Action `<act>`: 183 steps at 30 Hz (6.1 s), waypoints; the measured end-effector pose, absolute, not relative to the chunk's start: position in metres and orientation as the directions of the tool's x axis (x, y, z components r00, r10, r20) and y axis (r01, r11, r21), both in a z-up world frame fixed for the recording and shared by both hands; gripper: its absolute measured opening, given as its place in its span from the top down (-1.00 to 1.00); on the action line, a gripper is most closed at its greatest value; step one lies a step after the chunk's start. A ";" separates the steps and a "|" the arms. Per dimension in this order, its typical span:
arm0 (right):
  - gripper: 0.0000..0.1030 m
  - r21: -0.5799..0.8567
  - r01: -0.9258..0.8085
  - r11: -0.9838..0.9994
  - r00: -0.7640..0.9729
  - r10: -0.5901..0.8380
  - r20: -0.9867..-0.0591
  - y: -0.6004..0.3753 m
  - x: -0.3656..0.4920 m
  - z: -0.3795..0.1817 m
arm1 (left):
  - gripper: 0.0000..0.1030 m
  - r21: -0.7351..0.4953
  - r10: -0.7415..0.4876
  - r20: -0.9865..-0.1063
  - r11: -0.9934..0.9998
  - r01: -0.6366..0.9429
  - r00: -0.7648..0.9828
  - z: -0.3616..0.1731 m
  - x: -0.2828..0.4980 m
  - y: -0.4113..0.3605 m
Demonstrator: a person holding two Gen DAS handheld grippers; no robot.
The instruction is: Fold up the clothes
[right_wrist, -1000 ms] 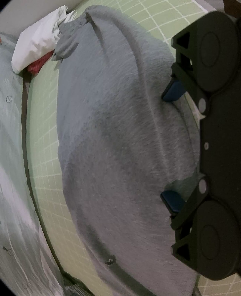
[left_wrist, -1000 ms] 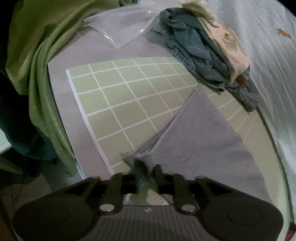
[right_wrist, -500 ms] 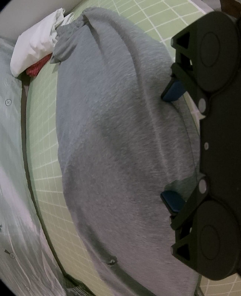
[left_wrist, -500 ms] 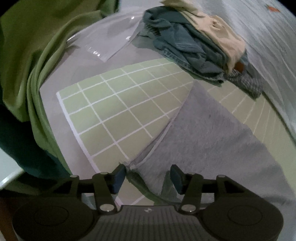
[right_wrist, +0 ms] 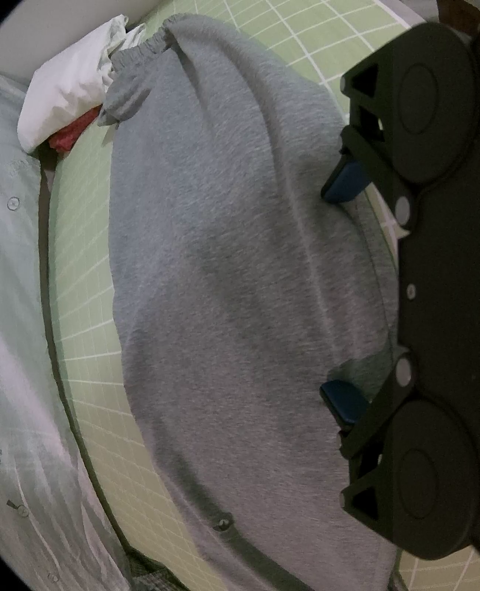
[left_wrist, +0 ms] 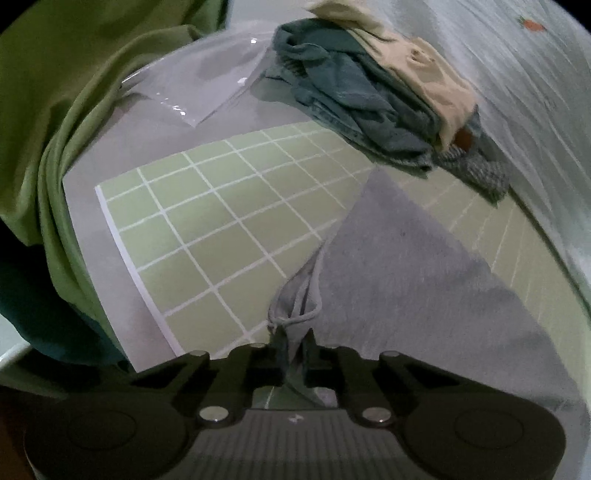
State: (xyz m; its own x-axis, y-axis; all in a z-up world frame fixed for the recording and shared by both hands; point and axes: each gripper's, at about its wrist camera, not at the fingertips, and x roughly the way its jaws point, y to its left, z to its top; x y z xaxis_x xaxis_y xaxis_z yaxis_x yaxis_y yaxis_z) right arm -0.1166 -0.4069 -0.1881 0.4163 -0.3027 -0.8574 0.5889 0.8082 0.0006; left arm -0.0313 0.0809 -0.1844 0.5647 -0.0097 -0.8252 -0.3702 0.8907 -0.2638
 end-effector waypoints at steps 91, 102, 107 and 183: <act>0.91 0.015 0.323 0.946 0.641 -0.208 -0.738 -0.302 0.000 -0.158 | -0.87 -0.134 -0.293 -0.849 0.924 0.357 0.440 -0.156 0.070 -0.045; 0.74 -0.030 0.542 0.840 0.509 -0.356 -0.783 -0.349 -0.052 -0.162 | -0.87 -0.158 -0.306 -0.863 0.919 0.361 0.402 -0.162 0.056 -0.056; -0.03 0.003 0.576 0.818 0.542 -0.379 -0.751 -0.347 -0.067 -0.155 | -0.87 -0.141 -0.293 -0.864 0.922 0.360 0.411 -0.159 0.048 -0.061; 0.66 0.015 0.872 0.489 0.340 -0.583 -0.738 -0.692 -0.185 -0.172 | -1.00 0.031 -0.031 -0.926 0.987 0.158 0.375 -0.217 -0.023 -0.231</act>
State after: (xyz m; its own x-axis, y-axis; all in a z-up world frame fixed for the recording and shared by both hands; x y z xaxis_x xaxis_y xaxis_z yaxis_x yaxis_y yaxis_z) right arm -0.1847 -0.6922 -0.1716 0.3399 -0.5825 -0.7383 0.8720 0.4892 0.0155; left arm -0.0228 -0.2314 -0.2167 0.3753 -0.0308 -0.9264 0.1578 0.9870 0.0311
